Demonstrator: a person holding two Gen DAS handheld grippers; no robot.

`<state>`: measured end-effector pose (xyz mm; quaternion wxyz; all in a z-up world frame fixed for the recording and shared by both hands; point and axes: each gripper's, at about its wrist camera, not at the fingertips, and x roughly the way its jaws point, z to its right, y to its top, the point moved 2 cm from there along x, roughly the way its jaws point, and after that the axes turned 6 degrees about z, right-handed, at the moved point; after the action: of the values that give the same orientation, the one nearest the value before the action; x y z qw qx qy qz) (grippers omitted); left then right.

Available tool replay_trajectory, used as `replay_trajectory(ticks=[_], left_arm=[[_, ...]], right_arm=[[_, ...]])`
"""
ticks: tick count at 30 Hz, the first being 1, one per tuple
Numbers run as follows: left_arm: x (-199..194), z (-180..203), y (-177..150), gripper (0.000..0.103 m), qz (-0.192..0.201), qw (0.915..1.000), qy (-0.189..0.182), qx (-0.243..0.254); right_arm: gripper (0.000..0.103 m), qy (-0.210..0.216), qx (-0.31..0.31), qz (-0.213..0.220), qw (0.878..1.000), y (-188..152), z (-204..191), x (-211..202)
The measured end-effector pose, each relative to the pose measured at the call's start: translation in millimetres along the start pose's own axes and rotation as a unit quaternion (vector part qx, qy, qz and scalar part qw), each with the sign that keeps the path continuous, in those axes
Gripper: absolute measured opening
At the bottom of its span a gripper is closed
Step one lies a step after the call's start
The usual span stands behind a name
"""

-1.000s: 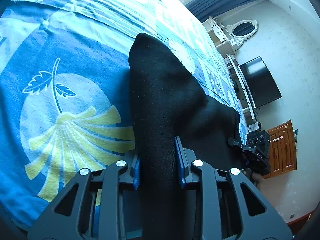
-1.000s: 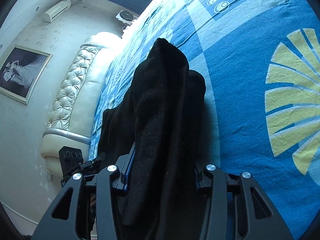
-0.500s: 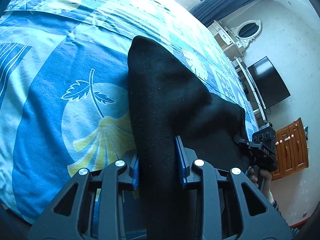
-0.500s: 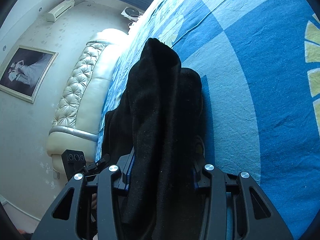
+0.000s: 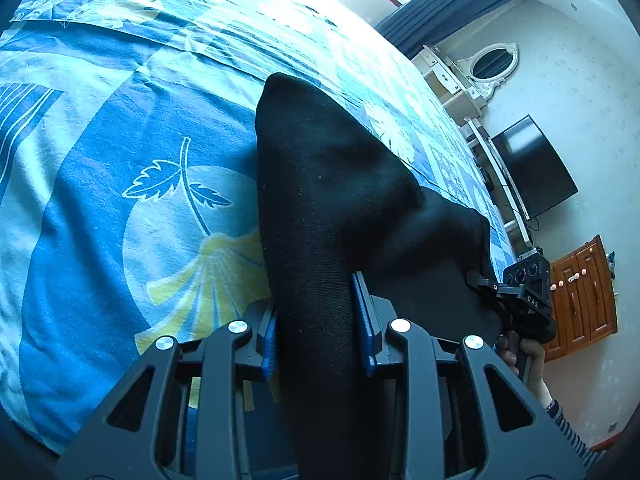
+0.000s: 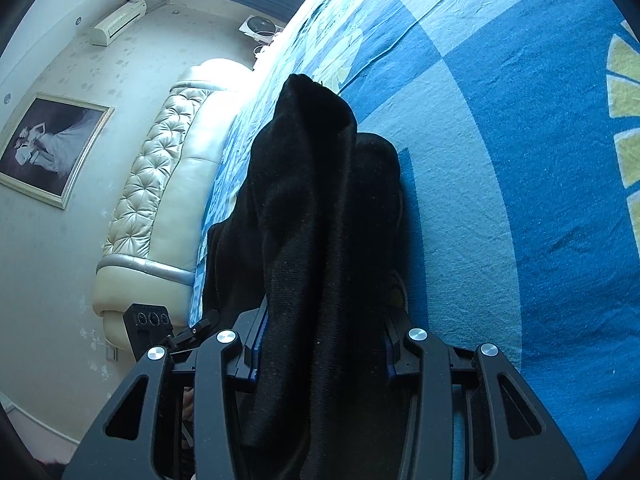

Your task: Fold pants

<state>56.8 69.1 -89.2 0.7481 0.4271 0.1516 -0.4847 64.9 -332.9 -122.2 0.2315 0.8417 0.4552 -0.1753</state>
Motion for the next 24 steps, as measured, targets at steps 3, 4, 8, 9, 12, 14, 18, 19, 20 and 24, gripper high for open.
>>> replay_trajectory(ticks=[3, 4, 8, 9, 12, 14, 18, 19, 20, 24], left_arm=[[0.2, -0.4, 0.0, 0.031, 0.0, 1.0, 0.0, -0.001], [0.2, -0.1, -0.1, 0.031, 0.0, 1.0, 0.0, -0.001], [0.2, 0.1, 0.0, 0.031, 0.001, 1.0, 0.0, -0.001], [0.2, 0.2, -0.1, 0.031, 0.0, 1.0, 0.0, -0.001], [0.3, 0.3, 0.2, 0.031, 0.0, 1.0, 0.001, -0.001], [-0.1, 1.3, 0.2, 0.035, 0.002, 1.0, 0.0, 0.006], [-6.9, -2.1, 1.2, 0.065, 0.003, 0.9997, -0.023, 0.006], [-10.8, -5.1, 2.0, 0.066, 0.005, 0.9993, -0.037, -0.001], [-15.1, -8.7, 3.6, 0.07, 0.009, 0.9988, -0.046, -0.009], [-20.4, -24.4, 18.9, 0.08, 0.014, 0.996, -0.077, -0.042]], right_arm=[[0.041, 0.0, 0.001, 0.001, 1.0, -0.4, 0.9, -0.1], [0.041, 0.0, 0.001, 0.002, 1.0, -0.6, 1.1, 0.0], [0.041, 0.0, 0.001, 0.003, 1.0, -1.0, 1.5, 0.1], [0.041, 0.001, 0.001, 0.003, 1.0, -1.2, 1.7, 0.4], [0.041, 0.001, 0.001, 0.004, 1.0, -1.3, 1.8, 0.4], [0.042, 0.003, 0.002, 0.005, 1.0, -1.5, 2.0, 0.0], [0.053, 0.006, -0.009, -0.004, 1.0, -1.9, -0.3, -6.1], [0.058, 0.005, -0.016, -0.007, 1.0, -1.9, -2.2, -9.6], [0.062, 0.003, -0.022, -0.007, 1.0, -1.9, -3.8, -14.3], [0.077, 0.002, -0.031, 0.022, 0.999, 11.2, -3.6, -31.9]])
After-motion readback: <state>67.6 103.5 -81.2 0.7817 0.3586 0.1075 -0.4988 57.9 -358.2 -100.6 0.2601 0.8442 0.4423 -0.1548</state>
